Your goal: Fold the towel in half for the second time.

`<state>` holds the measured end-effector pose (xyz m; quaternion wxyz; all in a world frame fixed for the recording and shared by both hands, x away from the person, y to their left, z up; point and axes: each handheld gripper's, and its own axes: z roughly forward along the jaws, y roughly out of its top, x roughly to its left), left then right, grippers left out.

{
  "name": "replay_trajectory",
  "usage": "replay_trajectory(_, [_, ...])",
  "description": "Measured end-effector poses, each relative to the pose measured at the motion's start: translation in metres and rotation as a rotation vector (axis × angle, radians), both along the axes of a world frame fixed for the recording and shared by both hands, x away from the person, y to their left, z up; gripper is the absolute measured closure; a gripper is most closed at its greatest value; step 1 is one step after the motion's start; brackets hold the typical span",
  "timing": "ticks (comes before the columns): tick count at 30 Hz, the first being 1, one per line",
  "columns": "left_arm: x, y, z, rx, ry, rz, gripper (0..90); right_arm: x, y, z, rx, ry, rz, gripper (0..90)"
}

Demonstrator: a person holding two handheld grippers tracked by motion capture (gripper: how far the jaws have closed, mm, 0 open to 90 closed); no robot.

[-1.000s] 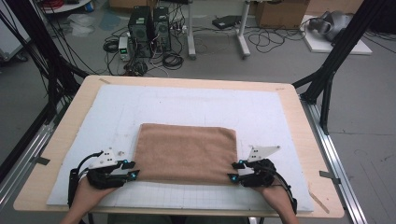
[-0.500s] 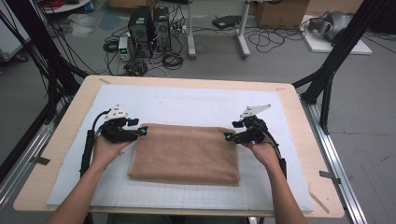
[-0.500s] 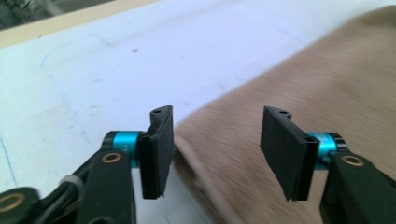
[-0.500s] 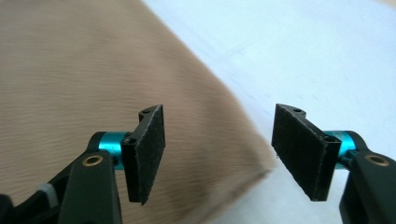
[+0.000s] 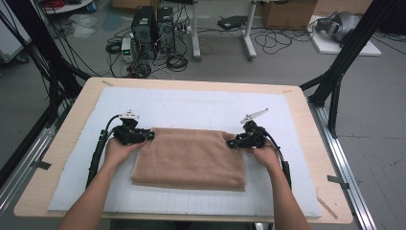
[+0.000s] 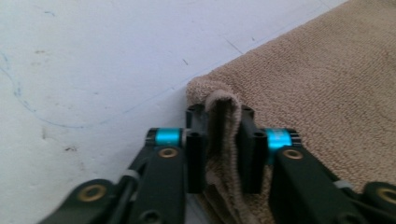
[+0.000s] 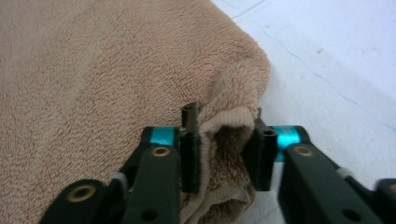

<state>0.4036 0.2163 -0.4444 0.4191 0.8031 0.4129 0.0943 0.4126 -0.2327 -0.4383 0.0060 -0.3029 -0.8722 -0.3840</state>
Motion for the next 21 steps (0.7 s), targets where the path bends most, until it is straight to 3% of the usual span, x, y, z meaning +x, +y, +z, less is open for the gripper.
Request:
replay_trajectory(4, [-0.005, -0.002, 0.007, 0.036, -0.048, 0.007, 83.5, -0.004, 0.003, 0.007, -0.033, -0.055, 0.013, 77.0])
replay_trajectory(6, [-0.006, 0.001, 0.014, 0.019, -0.079, 0.024, 84.4, -0.005, 0.002, 0.014, -0.022, -0.091, 0.004, 77.4])
replay_trajectory(9, [-0.006, 0.005, 0.026, -0.024, -0.148, 0.074, 85.1, -0.005, -0.001, 0.029, 0.037, -0.147, -0.048, 77.5])
replay_trajectory(11, [-0.002, 0.008, 0.037, -0.039, -0.168, 0.094, 85.1, -0.001, 0.001, 0.041, 0.047, -0.182, -0.072, 77.5])
replay_trajectory(16, [0.013, 0.013, 0.067, -0.010, -0.228, 0.134, 85.1, 0.017, 0.013, 0.065, 0.028, -0.234, -0.111, 76.3])
replay_trajectory(17, [0.017, 0.012, 0.071, 0.007, -0.240, 0.148, 83.9, 0.023, 0.015, 0.067, 0.012, -0.235, -0.136, 73.0])
replay_trajectory(19, [0.025, 0.009, 0.073, 0.060, -0.229, 0.189, 67.2, 0.034, 0.019, 0.068, -0.044, -0.246, -0.217, 59.1])
replay_trajectory(21, [0.026, 0.010, 0.071, 0.065, -0.229, 0.212, 59.2, 0.039, 0.022, 0.068, -0.081, -0.242, -0.250, 56.0])
